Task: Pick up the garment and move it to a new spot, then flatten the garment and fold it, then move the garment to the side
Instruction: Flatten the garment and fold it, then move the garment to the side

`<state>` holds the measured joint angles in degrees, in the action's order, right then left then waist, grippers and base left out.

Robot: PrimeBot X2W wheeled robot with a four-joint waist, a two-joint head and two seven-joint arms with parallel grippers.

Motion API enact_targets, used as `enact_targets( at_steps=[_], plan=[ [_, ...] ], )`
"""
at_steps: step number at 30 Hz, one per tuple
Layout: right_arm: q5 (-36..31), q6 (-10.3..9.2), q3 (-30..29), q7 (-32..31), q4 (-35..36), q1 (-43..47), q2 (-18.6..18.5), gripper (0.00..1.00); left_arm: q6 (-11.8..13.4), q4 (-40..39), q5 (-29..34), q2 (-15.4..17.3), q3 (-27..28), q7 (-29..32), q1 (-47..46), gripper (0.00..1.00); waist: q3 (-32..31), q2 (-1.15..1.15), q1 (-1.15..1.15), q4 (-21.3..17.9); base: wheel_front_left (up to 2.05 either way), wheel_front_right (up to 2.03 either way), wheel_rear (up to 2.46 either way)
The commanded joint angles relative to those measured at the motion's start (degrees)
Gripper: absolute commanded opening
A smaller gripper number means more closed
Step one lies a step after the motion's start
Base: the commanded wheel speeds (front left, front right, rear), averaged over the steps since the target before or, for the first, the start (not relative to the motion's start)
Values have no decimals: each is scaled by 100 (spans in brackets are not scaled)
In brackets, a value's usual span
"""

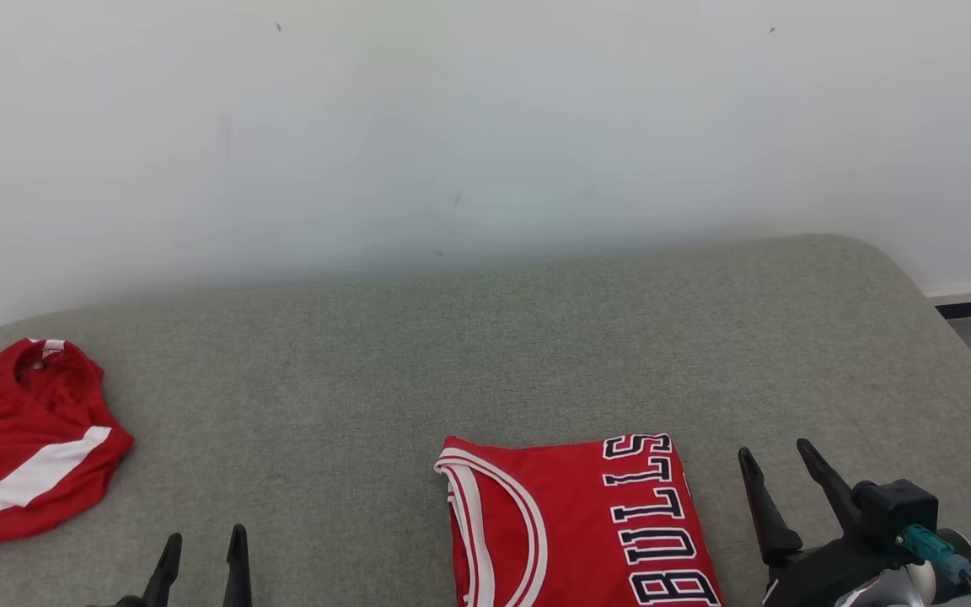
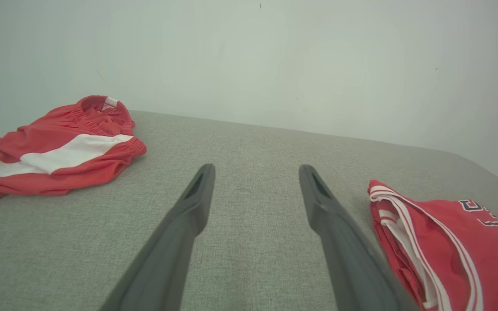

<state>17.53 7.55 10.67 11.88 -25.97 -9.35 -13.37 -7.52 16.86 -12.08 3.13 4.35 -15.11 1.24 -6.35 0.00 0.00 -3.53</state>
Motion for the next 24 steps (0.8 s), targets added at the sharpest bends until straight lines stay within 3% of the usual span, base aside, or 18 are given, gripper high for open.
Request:
enact_targets(
  at_steps=[1, 19, 24],
  plan=[
    [-4, -14, 15, 23, -5, -31, -2, 100, 12, -11, 80, -5, 9, -4, 63, 100, -1, 0, 0, 6, 0, 0, 0],
    [101, -14, 30, -27, -111, -84, 61, 100, 94, -133, 55, -24, -45, -4, 149, 100, 1, 0, 0, 80, 0, 0, 0],
    [156, -14, 6, -341, -221, -145, 59, 100, 148, -180, 18, -24, -111, -4, 167, 100, 13, 0, 0, 142, 0, 0, 0]
  ],
)
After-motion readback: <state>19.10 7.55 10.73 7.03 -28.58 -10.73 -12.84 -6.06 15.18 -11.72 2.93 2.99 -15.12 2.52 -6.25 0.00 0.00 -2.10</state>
